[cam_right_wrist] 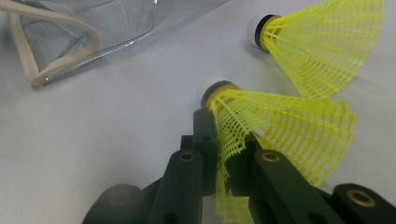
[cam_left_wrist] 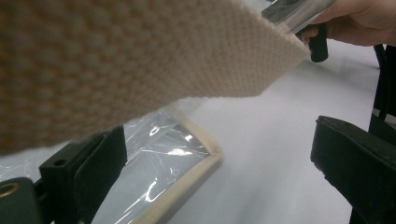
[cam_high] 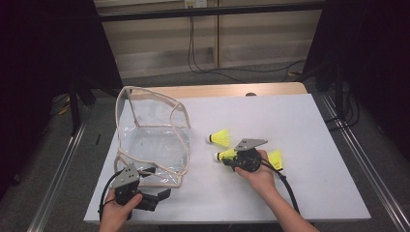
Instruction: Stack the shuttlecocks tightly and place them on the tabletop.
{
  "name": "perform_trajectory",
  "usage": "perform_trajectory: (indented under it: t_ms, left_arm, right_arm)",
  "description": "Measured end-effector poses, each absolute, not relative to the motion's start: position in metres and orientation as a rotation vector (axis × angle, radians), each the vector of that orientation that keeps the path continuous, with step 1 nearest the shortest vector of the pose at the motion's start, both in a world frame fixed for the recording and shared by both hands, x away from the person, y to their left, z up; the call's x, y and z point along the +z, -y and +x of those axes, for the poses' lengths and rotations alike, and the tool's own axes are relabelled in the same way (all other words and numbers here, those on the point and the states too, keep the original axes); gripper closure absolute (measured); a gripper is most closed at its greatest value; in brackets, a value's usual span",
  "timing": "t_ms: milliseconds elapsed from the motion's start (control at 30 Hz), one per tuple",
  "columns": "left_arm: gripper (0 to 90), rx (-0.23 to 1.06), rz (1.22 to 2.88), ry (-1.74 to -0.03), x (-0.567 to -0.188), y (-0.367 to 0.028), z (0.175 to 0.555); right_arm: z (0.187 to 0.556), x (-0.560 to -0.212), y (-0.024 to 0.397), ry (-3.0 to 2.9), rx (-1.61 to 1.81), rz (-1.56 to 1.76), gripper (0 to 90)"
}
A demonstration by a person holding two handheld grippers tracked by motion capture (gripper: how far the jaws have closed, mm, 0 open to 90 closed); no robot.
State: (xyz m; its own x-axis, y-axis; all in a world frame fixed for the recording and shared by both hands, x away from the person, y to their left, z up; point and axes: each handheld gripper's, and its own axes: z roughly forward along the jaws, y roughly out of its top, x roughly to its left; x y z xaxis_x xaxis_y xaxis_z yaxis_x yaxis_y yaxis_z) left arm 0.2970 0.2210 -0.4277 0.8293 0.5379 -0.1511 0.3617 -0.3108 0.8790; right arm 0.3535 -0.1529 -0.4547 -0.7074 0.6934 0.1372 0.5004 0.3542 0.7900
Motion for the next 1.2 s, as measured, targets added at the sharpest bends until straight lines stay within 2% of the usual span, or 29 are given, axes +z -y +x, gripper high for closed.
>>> perform_trajectory:
  t_ms: [1200]
  left_arm:
    - [3.6, 0.207, 1.930, -0.670, -0.428, -0.221, 0.297]
  right_arm:
    - [0.368, -0.428, 0.167, -2.271, 1.356, 1.119, 86.8]
